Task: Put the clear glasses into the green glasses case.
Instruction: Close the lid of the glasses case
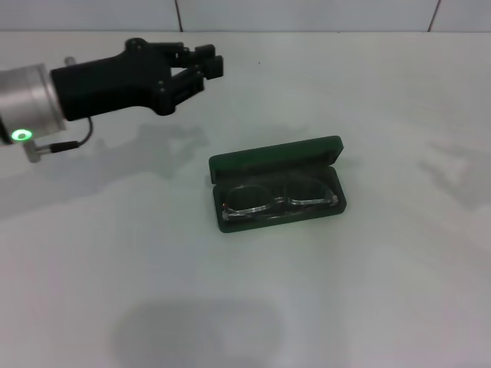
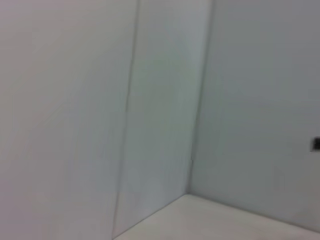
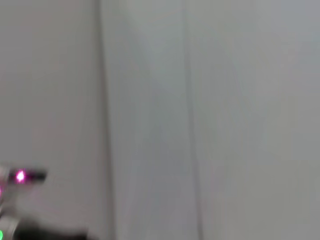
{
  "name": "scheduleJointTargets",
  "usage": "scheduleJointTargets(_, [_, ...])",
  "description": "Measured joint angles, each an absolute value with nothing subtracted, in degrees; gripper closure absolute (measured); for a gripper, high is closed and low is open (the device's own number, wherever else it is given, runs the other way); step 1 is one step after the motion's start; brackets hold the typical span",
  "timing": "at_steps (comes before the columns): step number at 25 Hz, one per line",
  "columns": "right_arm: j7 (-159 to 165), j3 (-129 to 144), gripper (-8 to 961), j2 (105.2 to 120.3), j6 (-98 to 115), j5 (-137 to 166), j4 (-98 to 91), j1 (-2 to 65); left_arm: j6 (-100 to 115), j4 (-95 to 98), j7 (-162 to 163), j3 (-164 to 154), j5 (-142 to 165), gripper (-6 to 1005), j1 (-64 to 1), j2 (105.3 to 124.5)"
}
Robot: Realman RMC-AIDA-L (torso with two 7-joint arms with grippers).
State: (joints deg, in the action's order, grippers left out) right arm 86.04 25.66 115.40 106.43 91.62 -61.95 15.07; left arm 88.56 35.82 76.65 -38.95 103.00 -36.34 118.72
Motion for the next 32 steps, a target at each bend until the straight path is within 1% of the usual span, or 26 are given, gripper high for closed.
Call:
scheduleJointTargets(2, [82.92,23.74,594,115.36,106.51,89.25,-58.22,14.93,84.16,34.19,76.33,-40.32,102.81,850,-36.88,119.55])
scheduleJointTargets(4, [80.66,23.30,582,115.31,106.30,88.96,-56.44,14.81,82.76,32.84,76.21,-41.51,102.62,808,-37.41,119.55])
scheduleJointTargets(10, [79.12,23.12,545,115.27,103.36,91.32,-54.29,14.96,77.28,27.95,76.04,-45.94,102.23,827,-40.10,119.70])
scheduleJointTargets(16, [78.32,22.97,551,115.15,102.01,91.60,-52.68,14.97,76.03,25.14,76.06,-48.08,102.21,833,-41.90,119.76])
scheduleJointTargets(32, [78.23,23.49,550,115.29,102.41,91.85,-51.07,14.59,72.50,22.73,74.68,-55.11,100.82,850,-42.24,120.12])
